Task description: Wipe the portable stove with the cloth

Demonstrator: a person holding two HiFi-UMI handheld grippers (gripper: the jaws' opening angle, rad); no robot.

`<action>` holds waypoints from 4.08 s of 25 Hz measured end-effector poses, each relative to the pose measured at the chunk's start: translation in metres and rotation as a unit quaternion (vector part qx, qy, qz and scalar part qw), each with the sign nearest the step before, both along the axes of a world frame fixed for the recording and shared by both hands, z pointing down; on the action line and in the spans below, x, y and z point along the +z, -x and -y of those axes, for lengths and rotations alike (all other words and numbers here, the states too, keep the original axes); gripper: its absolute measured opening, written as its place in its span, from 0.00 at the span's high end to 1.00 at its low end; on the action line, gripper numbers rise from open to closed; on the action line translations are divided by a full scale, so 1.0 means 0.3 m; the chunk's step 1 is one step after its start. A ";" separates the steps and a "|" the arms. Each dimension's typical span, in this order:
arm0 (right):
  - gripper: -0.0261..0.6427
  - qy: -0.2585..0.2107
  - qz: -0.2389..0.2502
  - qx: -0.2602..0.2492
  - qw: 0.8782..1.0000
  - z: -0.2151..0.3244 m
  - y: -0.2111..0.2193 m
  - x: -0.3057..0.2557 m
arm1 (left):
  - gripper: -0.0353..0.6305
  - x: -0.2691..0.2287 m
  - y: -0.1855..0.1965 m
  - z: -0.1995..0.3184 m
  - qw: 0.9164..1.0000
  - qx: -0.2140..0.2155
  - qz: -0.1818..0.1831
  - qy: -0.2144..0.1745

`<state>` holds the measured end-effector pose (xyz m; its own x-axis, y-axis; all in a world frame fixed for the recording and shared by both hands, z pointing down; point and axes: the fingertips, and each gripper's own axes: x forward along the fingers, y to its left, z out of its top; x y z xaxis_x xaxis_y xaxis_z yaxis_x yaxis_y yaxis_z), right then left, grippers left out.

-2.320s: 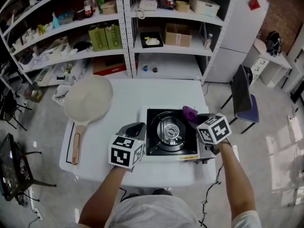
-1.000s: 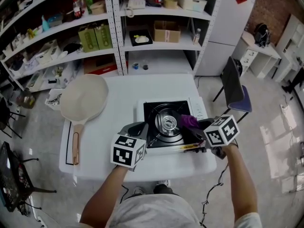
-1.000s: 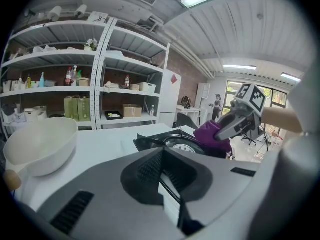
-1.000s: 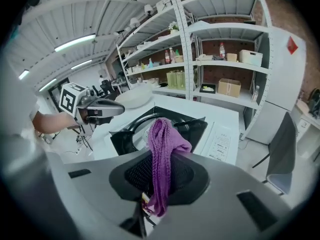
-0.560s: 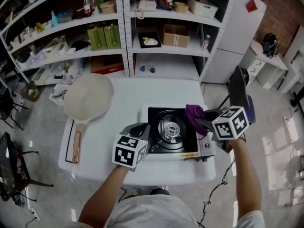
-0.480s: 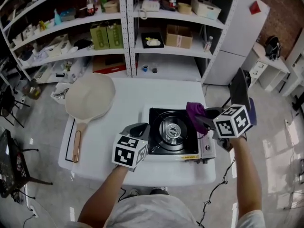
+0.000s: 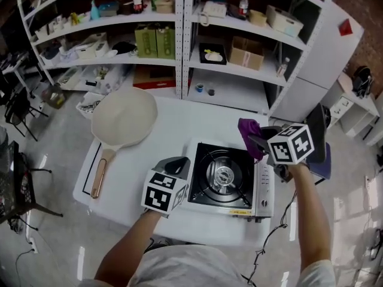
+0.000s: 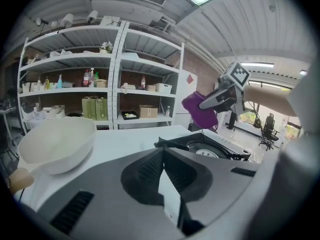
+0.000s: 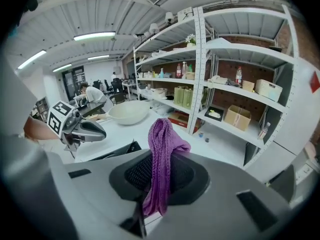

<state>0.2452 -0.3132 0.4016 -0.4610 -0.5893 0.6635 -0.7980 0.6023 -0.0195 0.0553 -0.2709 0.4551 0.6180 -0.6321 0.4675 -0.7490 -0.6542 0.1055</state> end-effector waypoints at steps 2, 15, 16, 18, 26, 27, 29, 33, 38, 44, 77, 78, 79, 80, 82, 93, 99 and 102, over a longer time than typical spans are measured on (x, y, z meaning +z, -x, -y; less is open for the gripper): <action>0.87 -0.002 -0.013 -0.003 1.000 0.041 -0.007 0.026 | 0.94 0.006 0.005 0.006 1.000 -0.009 0.001 0.001; 0.87 0.103 -0.035 -0.094 0.990 0.013 0.104 0.237 | 0.94 0.014 0.033 0.023 0.999 -0.047 0.000 0.004; 0.87 0.113 -0.030 -0.095 0.989 0.002 0.111 0.242 | 0.94 0.017 0.036 0.021 0.999 -0.048 0.000 0.004; 0.87 0.130 -0.028 -0.097 0.986 -0.019 0.122 0.253 | 0.94 0.019 0.040 0.015 0.999 -0.048 0.000 0.005; 0.87 0.157 -0.028 -0.099 0.982 -0.058 0.192 0.266 | 0.94 0.020 0.059 -0.010 0.999 -0.043 0.000 0.007; 0.87 0.158 -0.027 -0.099 0.982 -0.061 0.201 0.266 | 0.94 0.018 0.061 -0.012 0.999 -0.043 0.000 0.006; 0.87 0.160 -0.023 -0.099 0.982 -0.063 0.224 0.262 | 0.94 0.010 0.073 -0.013 0.999 -0.043 0.001 0.005; 0.87 0.164 -0.011 -0.094 0.982 -0.063 0.274 0.265 | 0.94 -0.003 0.111 -0.013 0.999 -0.047 0.000 0.002; 0.87 0.165 0.006 -0.079 0.983 -0.057 0.310 0.272 | 0.94 -0.003 0.145 -0.020 0.999 -0.050 -0.001 -0.001; 0.87 0.157 0.012 -0.066 0.985 -0.056 0.334 0.268 | 0.94 0.001 0.174 -0.030 0.999 -0.049 -0.003 0.000; 0.87 0.065 0.051 -0.066 0.994 0.038 0.629 0.129 | 0.94 -0.035 0.277 -0.049 1.000 -0.025 -0.013 -0.010; 0.87 0.070 0.050 -0.062 0.994 0.036 0.623 0.141 | 0.94 -0.035 0.279 -0.049 1.000 -0.024 -0.013 -0.010; 0.87 0.076 0.050 -0.057 0.994 0.032 0.617 0.150 | 0.94 -0.035 0.279 -0.050 1.000 -0.022 -0.013 -0.009; 0.87 0.081 0.050 -0.053 0.994 0.027 0.610 0.160 | 0.94 -0.034 0.278 -0.052 1.000 -0.020 -0.013 -0.009; 0.87 0.089 0.052 -0.045 0.994 0.012 0.599 0.177 | 0.94 -0.029 0.275 -0.058 1.000 -0.014 -0.013 -0.007; 0.87 0.120 0.083 -0.023 0.989 -0.122 0.602 0.208 | 0.94 -0.013 0.232 -0.123 1.000 0.027 -0.012 -0.006; 0.87 0.135 0.079 -0.017 0.988 -0.201 0.632 0.230 | 0.94 -0.006 0.252 -0.163 0.999 0.043 -0.015 -0.004; 0.87 0.145 0.076 -0.016 0.986 -0.234 0.652 0.228 | 0.94 -0.009 0.261 -0.177 0.999 0.052 -0.016 -0.002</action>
<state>0.0497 -0.2429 0.4701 -0.5835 -0.3688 0.7236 -0.7533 0.5786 -0.3126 -0.0230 -0.2178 0.4525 0.6948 -0.5659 0.4438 -0.6737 -0.7282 0.1262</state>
